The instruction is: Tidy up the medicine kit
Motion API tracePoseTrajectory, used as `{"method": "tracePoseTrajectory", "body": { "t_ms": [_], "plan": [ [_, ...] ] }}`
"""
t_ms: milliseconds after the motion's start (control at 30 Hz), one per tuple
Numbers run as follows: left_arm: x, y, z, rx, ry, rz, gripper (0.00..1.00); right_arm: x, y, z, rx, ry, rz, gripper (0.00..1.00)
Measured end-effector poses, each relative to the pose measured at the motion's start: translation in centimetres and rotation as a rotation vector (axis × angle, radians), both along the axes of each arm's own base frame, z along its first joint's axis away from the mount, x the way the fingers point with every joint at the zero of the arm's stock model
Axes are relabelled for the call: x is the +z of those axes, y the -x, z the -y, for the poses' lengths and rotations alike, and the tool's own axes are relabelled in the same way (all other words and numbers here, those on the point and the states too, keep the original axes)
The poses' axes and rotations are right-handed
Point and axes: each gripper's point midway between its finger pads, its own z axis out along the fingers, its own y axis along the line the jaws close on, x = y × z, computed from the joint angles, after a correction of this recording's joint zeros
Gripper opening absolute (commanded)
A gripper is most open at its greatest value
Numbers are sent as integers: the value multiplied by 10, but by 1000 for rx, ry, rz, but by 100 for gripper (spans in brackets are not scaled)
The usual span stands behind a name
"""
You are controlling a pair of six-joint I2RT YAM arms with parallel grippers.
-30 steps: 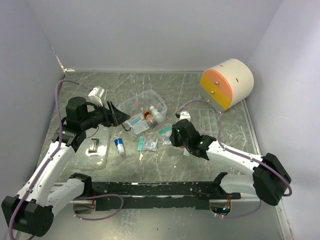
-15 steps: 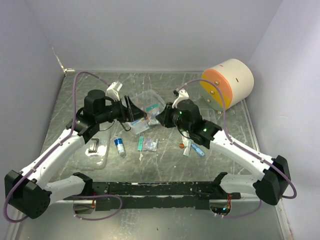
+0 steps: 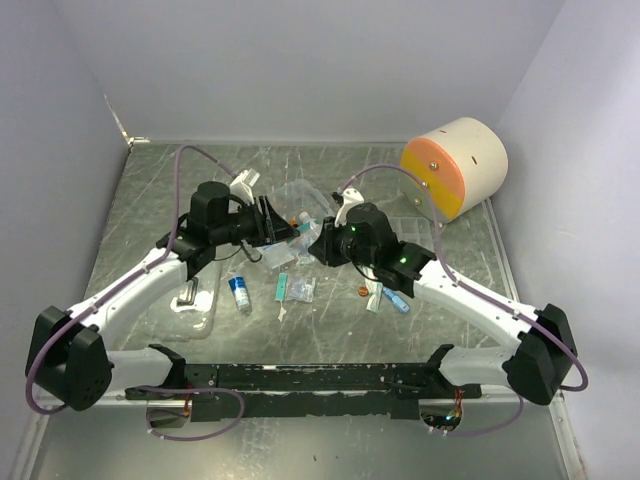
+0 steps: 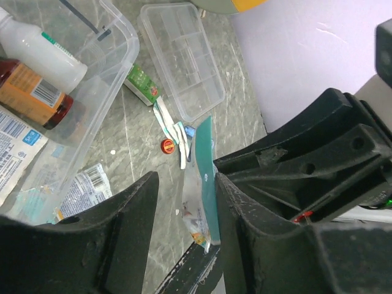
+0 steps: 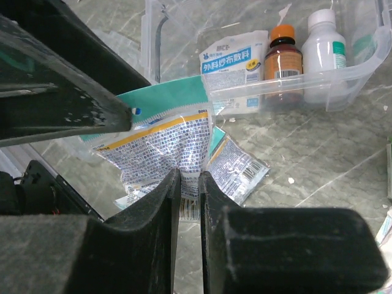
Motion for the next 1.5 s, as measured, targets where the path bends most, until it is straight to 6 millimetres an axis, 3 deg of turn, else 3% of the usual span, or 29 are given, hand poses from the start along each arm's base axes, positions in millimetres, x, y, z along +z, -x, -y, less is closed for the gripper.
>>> {"method": "tracePoseTrajectory", "body": {
  "t_ms": [133,233,400,533,733,867,1033,1200,1367,1400,1500],
  "plan": [
    [-13,-1,7,-24,2,-34,55,-2,-2,-3,6,1,5,15],
    [-22,5,8,-40,2,-61,52,-5,-4,-5,10,5,5,15],
    [-30,14,10,-71,6,-86,25,-15,-7,-8,15,31,-7,17],
    [-33,14,8,-73,-12,-79,12,-18,-9,-9,18,40,-12,35],
    [-34,19,7,-128,-47,-30,8,-14,-10,-8,57,39,-5,60],
    [-21,22,7,-194,-68,40,8,-5,-10,-2,107,6,-3,63],
    [5,34,4,-276,-27,129,8,24,-10,2,199,-123,28,63],
    [28,44,3,-310,27,197,8,41,7,-8,341,-230,35,49],
    [38,44,1,-298,69,237,11,50,23,-20,448,-323,9,16],
    [38,43,0,-290,72,232,14,51,24,-22,457,-336,1,12],
    [36,36,-7,-256,68,220,38,48,20,-26,454,-354,-34,7]
  ]
}}
